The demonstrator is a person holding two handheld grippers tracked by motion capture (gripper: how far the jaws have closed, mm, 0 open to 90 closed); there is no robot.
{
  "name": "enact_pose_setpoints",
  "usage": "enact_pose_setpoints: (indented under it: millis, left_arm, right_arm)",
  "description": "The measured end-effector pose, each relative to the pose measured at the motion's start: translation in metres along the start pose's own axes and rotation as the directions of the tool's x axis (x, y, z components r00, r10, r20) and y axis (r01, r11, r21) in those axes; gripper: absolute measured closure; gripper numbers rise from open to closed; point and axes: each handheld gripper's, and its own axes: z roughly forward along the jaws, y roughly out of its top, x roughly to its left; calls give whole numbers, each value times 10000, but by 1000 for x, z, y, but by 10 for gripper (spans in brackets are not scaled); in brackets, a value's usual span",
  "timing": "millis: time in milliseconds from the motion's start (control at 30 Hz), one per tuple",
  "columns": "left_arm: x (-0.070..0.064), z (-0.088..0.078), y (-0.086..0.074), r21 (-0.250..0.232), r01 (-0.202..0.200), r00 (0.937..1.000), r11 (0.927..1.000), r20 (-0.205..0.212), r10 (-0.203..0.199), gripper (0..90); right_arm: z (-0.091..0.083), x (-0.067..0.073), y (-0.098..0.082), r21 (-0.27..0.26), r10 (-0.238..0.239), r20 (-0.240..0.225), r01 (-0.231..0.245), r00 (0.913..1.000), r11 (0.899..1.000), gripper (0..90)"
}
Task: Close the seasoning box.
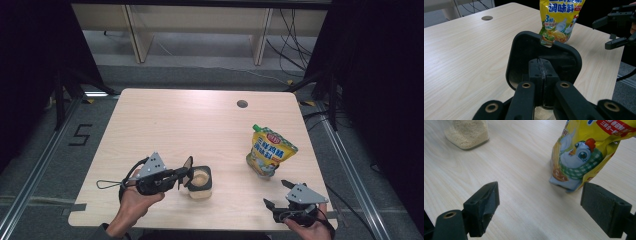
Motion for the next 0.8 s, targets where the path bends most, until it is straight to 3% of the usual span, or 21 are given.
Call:
enact_pose_setpoints:
  millis: [367, 533, 600, 633, 800]
  left_arm:
    - [-4, 19, -6, 336, 157, 9993, 9993, 331, -168, 877]
    - [-6, 30, -10, 690, -68, 9990, 9976, 445, 38, 872]
    - [-9, 33, -12, 575, 184, 9983, 9982, 548, -215, 870]
    - [-8, 32, -10, 704, -42, 9987, 9975, 502, 7, 870]
    - [-8, 32, -11, 657, 22, 9984, 9978, 560, -59, 871]
  right_arm:
    - [1, 0, 0, -18, -111, 34, 111, 9999, 9999, 165]
    - [1, 0, 0, 4, -80, 26, 80, 10000, 10000, 165]
    - [1, 0, 0, -19, -118, 28, 118, 9999, 9999, 165]
    - [1, 0, 0, -19, -102, 30, 102, 9999, 9999, 165]
    - [1, 0, 0, -17, -116, 26, 116, 9999, 9999, 165]
